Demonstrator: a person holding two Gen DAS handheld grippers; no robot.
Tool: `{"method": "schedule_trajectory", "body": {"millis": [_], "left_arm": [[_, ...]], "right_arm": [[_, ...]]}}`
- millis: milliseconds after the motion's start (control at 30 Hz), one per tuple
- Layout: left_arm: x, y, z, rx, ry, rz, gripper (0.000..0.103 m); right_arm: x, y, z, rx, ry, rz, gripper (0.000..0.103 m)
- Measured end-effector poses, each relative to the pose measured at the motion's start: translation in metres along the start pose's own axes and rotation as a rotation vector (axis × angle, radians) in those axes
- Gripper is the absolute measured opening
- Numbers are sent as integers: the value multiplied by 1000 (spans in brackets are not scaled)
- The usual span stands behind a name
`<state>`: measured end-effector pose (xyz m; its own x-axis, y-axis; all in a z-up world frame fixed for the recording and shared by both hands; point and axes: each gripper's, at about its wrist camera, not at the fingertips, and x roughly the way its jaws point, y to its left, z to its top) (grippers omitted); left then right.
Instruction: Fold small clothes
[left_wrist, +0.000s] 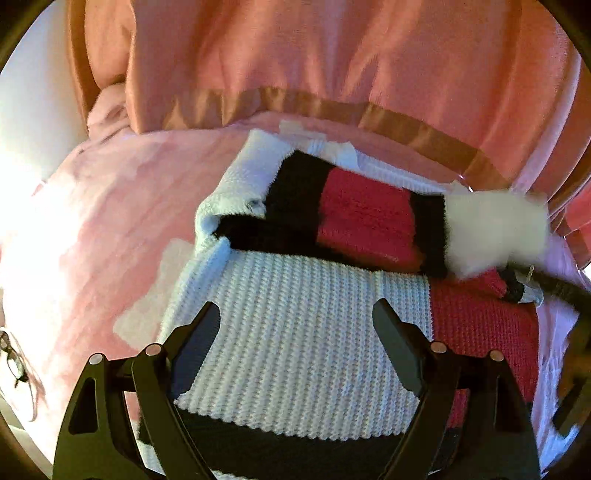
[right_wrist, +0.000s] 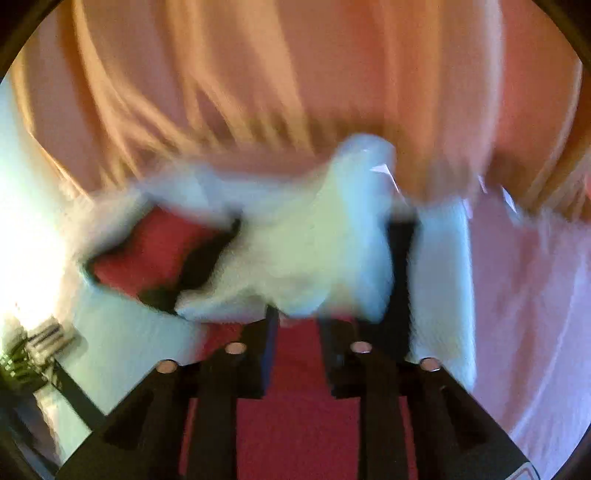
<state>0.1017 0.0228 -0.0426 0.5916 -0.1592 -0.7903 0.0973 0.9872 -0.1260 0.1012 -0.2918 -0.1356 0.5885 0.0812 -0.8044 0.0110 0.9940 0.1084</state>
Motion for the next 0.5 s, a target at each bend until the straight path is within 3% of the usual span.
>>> {"method": "schedule_trajectory", "body": {"millis": [133, 167, 200, 233, 300, 367, 433, 467, 500], "left_arm": [[10, -10, 3, -20, 21, -32, 82], [12, -12, 3, -27, 22, -35, 82], [13, -16, 4, -29, 21, -35, 82], [14, -19, 4, -26, 18, -31, 82], [17, -27, 6, -15, 7, -16, 82], [19, -33, 7, -8, 5, -14, 82], [22, -39, 9, -9, 7, -25, 82], [24, -40, 10, -10, 7, -31, 82], [25, -42, 12, -11, 8, -37, 82]], "right_arm": [[-3, -37, -6, 186, -21, 155, 27], [-5, -40, -1, 208, -31, 180, 38], [-8, -40, 2, 211, -46, 180, 52], [-9, -41, 6, 202, -62, 157, 57], [0, -44, 10, 195, -62, 98, 60], [9, -45, 10, 221, -41, 106, 60], [18, -44, 10, 217, -54, 91, 51], [18, -41, 11, 200, -62, 84, 22], [18, -39, 15, 188, -62, 120, 8]]}}
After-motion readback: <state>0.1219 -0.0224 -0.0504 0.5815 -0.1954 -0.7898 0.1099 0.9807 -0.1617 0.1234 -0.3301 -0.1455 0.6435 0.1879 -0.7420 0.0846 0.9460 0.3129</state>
